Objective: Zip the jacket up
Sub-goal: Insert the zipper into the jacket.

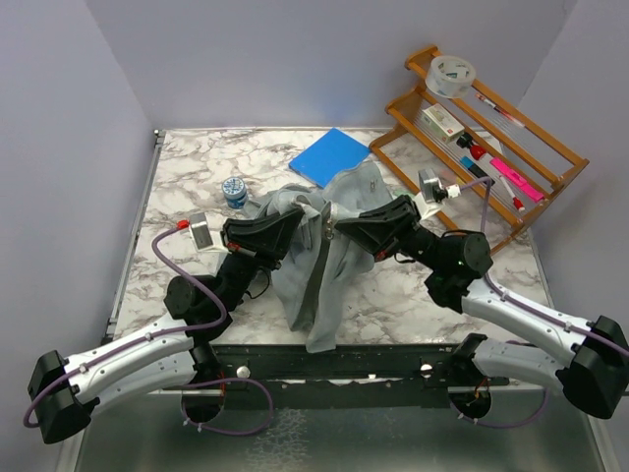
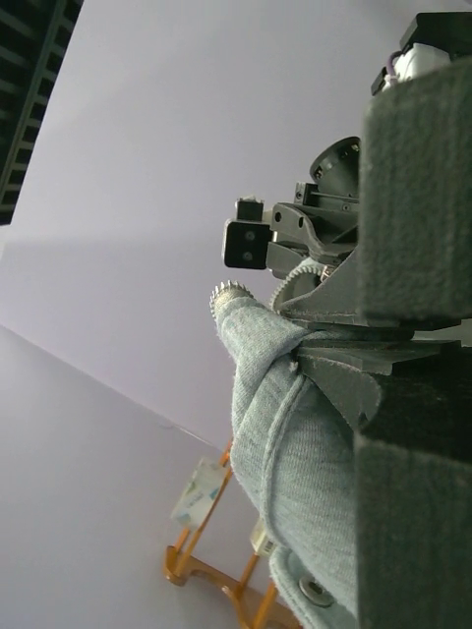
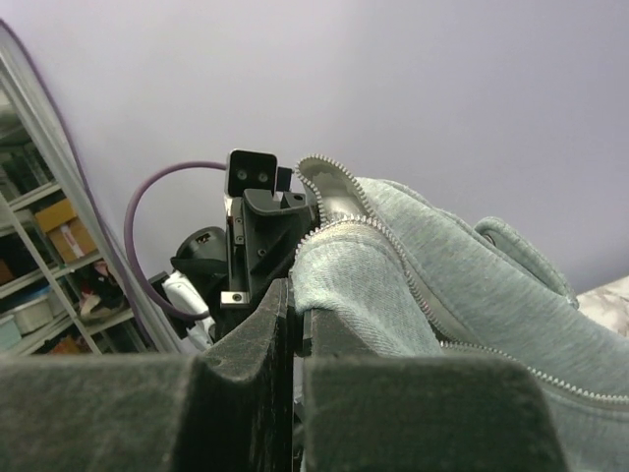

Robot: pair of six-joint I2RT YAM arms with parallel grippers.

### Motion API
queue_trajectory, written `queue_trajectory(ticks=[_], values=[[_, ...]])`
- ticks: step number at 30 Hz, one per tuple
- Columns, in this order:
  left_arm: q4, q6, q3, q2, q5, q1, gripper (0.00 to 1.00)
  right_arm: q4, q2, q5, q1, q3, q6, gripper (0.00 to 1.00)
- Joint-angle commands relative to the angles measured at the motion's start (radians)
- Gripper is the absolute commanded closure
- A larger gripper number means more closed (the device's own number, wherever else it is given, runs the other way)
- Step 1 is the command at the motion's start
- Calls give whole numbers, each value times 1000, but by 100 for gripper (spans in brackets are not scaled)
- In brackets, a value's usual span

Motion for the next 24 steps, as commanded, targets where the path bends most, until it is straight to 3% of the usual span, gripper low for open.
queue_trajectory(ticks=[1,13,24], values=[[58,94,75,-10,106,-2,100,183,32,-80,8,5,-13,100],[66,142,82,17,129,-2,100,280,92,-139,8,18,28,100],[102,126,76,38,143,-2,100,325,154,-55,8,2,83,100]])
